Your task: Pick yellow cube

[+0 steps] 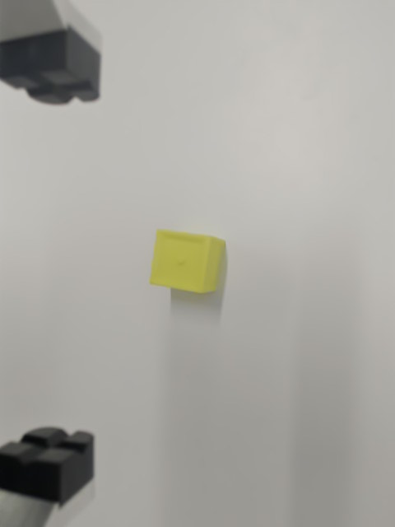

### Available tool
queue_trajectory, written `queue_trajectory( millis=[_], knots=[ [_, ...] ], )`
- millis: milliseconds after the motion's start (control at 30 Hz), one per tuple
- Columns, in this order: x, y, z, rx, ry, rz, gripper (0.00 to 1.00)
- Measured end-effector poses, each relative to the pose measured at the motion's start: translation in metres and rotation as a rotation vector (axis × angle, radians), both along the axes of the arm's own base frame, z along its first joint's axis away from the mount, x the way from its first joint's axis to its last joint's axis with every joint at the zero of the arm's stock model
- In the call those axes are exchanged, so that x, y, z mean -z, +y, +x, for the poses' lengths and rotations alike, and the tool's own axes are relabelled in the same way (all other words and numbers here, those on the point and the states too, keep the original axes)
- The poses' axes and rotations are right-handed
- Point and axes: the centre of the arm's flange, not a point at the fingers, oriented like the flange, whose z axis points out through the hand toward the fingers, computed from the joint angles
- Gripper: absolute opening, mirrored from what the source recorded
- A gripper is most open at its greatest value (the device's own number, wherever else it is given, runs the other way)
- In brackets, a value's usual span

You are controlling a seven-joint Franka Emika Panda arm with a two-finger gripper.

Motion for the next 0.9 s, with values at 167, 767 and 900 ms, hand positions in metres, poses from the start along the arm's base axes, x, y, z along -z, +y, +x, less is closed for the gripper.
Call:
queue_trajectory(
  millis=[167, 767, 900],
  knots=[
    [0.0, 0.0, 0.0, 0.002, 0.0, 0.0, 1.0],
    [0.041, 0.002, -0.014, 0.029, -0.003, 0.0, 1.0],
    [0.051, 0.003, -0.016, 0.034, -0.004, 0.0, 1.0]
  ],
)
